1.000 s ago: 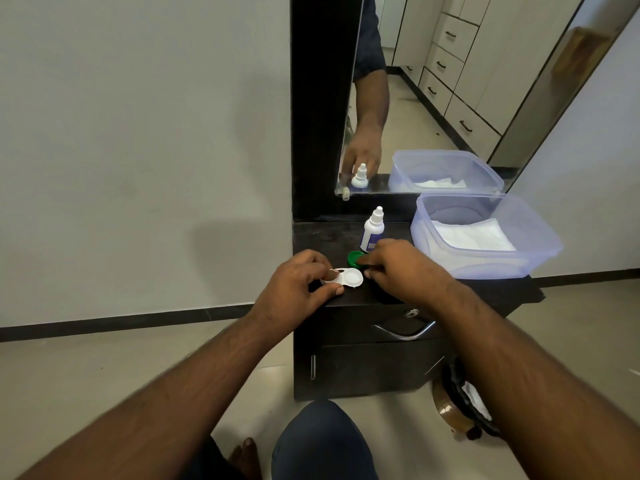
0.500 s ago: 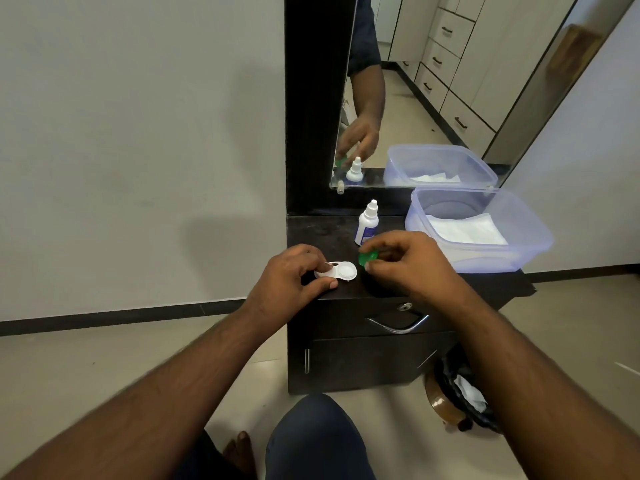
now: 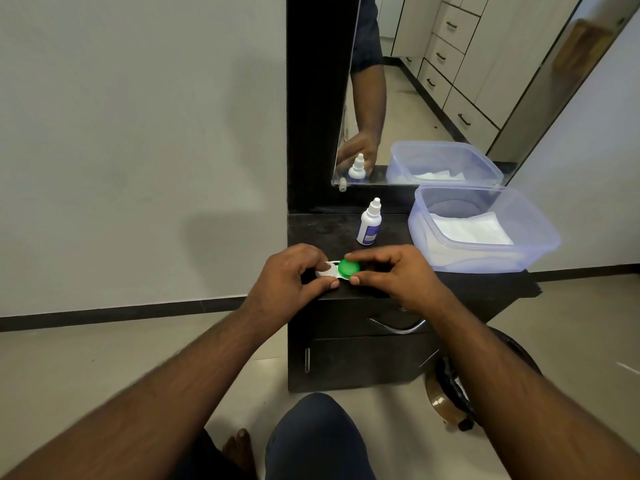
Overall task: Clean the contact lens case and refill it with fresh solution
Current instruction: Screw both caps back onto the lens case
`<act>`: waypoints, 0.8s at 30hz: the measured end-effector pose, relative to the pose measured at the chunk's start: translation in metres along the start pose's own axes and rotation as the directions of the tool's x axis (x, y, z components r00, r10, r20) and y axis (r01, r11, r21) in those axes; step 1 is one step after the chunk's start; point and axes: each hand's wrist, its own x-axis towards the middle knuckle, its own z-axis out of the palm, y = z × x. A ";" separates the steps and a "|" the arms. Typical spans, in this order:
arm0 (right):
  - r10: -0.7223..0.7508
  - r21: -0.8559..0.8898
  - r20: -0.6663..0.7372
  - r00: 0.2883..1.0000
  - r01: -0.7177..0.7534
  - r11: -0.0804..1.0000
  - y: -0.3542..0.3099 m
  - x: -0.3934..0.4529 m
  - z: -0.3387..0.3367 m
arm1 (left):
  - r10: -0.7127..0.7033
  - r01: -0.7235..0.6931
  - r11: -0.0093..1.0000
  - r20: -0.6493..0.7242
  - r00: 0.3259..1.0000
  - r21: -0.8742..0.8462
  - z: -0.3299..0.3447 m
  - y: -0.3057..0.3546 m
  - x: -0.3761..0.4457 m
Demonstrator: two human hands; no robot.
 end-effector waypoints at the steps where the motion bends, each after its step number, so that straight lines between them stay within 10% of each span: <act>1: 0.010 0.004 -0.003 1.000 -0.010 1.000 0.001 0.000 0.001 | -0.003 0.003 1.000 -0.001 1.000 0.002 0.000 0.000 0.000; 17: -0.292 -0.210 -0.181 0.939 0.254 0.944 0.006 -0.007 0.016 | -0.002 0.002 0.999 -0.002 1.000 -0.034 -0.001 -0.001 0.000; 24: -0.121 0.019 -0.033 0.992 0.122 0.992 0.006 -0.006 0.001 | -0.022 0.022 0.999 0.005 1.000 -0.036 -0.001 0.001 0.001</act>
